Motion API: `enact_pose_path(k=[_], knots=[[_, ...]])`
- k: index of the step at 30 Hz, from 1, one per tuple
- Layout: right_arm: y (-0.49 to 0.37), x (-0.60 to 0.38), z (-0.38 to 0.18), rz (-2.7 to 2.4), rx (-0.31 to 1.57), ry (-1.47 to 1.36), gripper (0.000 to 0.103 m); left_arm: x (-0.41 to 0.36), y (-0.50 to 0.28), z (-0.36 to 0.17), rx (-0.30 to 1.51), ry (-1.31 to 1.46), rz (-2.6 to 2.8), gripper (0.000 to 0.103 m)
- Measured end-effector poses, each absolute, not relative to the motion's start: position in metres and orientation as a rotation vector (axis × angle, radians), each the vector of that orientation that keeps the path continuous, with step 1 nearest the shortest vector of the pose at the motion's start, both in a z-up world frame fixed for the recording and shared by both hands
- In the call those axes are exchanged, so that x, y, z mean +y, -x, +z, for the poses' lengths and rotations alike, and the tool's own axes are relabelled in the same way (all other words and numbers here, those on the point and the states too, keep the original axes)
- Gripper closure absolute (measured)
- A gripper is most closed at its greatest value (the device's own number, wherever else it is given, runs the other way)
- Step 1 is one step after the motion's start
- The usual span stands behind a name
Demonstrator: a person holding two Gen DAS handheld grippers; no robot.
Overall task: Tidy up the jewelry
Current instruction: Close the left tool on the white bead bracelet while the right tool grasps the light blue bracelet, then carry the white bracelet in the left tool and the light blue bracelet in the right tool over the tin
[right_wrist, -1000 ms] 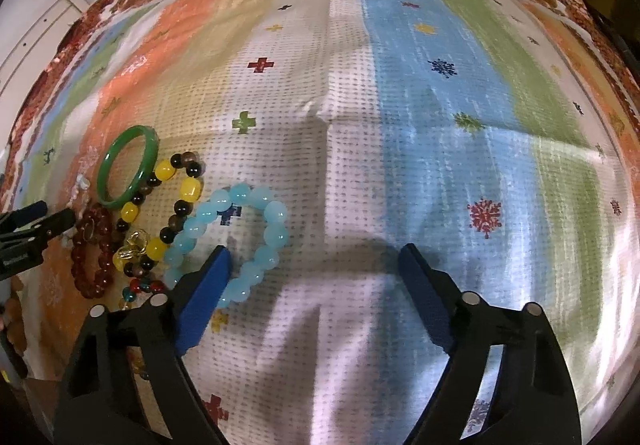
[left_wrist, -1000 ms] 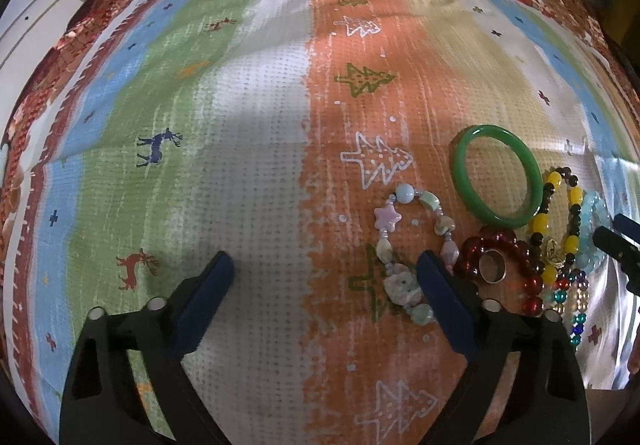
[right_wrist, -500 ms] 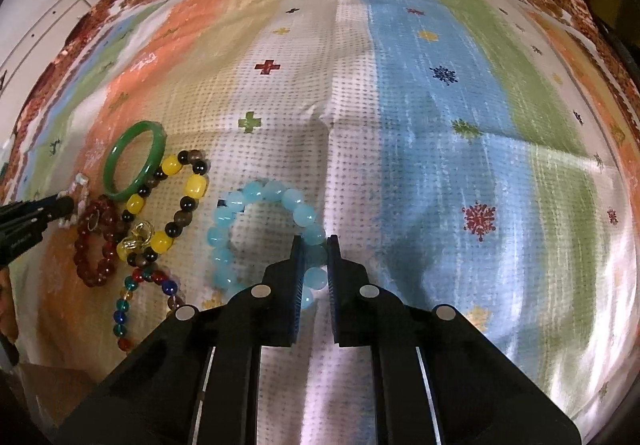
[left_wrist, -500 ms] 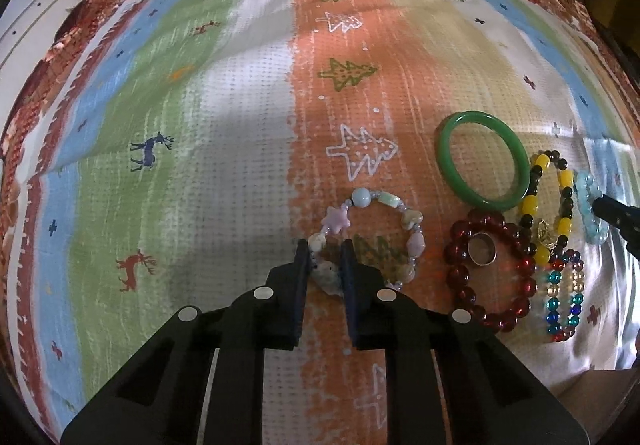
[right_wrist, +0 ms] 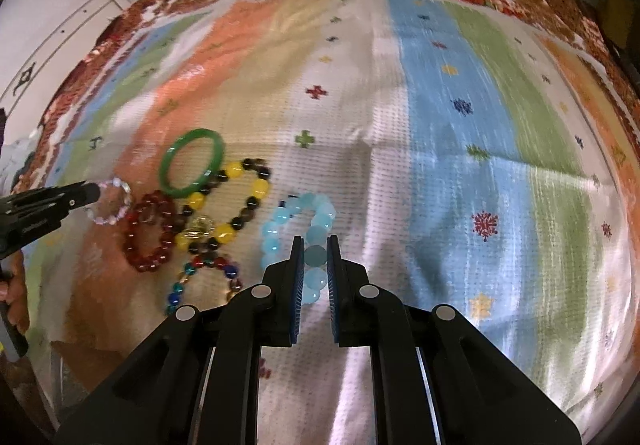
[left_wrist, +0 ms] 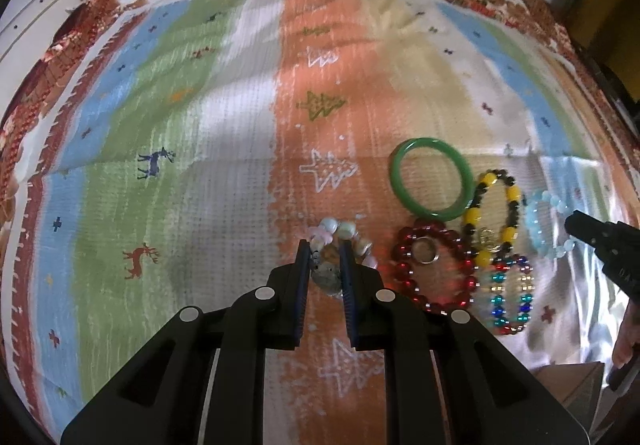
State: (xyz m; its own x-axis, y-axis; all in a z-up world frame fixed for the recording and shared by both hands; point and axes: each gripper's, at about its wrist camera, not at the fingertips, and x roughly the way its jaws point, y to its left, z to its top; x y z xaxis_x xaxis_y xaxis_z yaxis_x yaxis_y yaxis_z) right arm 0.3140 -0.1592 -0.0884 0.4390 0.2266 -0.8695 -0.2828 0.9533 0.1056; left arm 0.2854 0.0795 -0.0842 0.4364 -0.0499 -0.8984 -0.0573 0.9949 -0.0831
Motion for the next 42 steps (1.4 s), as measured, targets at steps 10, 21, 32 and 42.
enact_pose_path(k=[10, 21, 32, 42], knots=[[-0.296, -0.155, -0.069, 0.348, 1.008, 0.060, 0.091, 0.070, -0.272, -0.068, 1.084, 0.106, -0.025, 0.096], [-0.275, -0.151, -0.048, 0.383, 0.952, 0.062, 0.091, 0.072, -0.255, -0.046, 1.040, 0.156, -0.038, 0.096], [-0.252, -0.152, -0.029, 0.403, 0.897, 0.052, 0.091, 0.061, -0.232, -0.018, 0.977, 0.166, -0.092, 0.096], [-0.225, -0.151, -0.012, 0.445, 0.830, 0.039, 0.091, 0.045, -0.204, 0.003, 0.922, 0.159, -0.143, 0.096]])
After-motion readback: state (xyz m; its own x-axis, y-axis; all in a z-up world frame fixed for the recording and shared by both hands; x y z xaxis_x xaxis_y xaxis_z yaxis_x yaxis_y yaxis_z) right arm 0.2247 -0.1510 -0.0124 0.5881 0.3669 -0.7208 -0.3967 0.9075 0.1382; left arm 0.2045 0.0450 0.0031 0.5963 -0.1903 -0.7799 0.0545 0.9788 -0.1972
